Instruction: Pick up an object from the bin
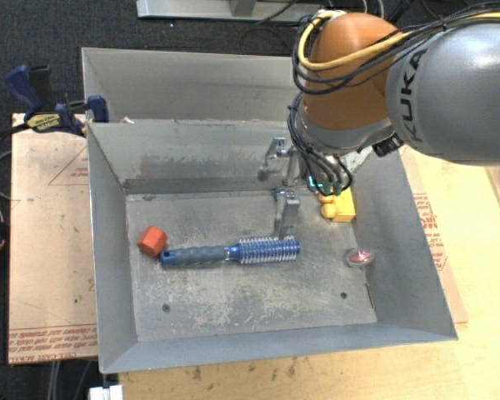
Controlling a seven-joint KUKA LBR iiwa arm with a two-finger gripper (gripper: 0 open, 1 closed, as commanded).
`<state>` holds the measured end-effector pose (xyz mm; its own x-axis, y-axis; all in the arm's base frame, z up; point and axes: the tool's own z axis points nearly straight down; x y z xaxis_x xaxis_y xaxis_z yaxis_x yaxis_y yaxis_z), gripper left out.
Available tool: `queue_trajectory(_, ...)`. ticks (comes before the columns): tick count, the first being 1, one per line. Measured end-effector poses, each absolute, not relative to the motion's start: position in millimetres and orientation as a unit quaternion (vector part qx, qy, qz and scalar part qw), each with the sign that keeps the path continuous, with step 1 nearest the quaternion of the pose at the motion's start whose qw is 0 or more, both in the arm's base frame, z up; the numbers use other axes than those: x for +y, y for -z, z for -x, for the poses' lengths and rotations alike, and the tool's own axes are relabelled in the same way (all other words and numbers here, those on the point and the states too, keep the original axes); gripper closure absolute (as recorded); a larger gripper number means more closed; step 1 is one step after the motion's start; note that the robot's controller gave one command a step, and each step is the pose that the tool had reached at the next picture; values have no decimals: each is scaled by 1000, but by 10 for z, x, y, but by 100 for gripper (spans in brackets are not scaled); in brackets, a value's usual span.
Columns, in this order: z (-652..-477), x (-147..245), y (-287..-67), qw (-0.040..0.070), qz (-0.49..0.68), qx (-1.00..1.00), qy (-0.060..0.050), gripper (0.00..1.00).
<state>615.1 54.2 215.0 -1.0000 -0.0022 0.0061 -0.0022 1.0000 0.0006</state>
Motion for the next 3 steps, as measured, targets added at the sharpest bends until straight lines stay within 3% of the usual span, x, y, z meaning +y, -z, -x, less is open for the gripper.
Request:
queue_trajectory(1, -6337, 572, -2733, -4, -95, -995, 0, 0)
queue_trajectory(2, -5740, -540, -904, 4, -26, -1000, 0, 0)
queue_trajectory(3, -5806, -242, -791, -3, -56, -998, 0, 0)
